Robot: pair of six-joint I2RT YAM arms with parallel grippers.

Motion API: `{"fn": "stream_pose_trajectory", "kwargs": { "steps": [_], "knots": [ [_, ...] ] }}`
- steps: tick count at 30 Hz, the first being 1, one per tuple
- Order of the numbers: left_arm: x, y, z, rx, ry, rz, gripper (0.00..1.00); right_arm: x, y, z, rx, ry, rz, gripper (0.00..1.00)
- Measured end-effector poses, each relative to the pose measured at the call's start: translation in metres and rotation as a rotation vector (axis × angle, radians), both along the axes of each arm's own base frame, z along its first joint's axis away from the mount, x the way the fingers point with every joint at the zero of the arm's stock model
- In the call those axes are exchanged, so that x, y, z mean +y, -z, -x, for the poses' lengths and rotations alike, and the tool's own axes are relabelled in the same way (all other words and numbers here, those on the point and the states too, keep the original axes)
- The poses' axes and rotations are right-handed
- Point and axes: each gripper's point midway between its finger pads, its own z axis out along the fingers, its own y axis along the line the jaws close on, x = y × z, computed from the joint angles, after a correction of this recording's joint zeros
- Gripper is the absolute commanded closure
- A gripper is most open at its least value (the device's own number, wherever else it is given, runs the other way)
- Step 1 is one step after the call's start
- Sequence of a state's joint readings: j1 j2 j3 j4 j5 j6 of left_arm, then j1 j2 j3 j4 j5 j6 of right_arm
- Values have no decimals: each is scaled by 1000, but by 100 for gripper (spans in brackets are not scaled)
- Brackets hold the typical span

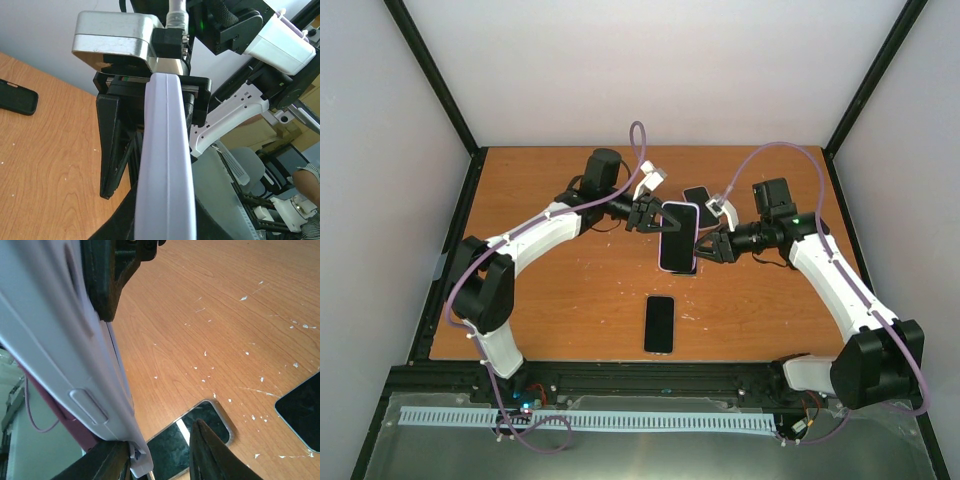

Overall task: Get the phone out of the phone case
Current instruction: Remove the phone case from the phone.

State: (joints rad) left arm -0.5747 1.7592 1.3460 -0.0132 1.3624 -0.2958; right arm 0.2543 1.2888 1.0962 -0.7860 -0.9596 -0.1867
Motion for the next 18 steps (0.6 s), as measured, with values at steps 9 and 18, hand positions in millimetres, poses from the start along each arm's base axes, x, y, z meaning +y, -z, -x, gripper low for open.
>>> {"fn": "stream_pose_trajectory", "kwargs": {
  "steps": [9,18],
  "knots": [
    [-2,-6,-4,-25,-5,14,100,2,-7,-6,47,31,-45,67],
    [-1,-11,-10,-22,4,25,100,9,-13,-10,89,0,-131,61]
  ]
}}
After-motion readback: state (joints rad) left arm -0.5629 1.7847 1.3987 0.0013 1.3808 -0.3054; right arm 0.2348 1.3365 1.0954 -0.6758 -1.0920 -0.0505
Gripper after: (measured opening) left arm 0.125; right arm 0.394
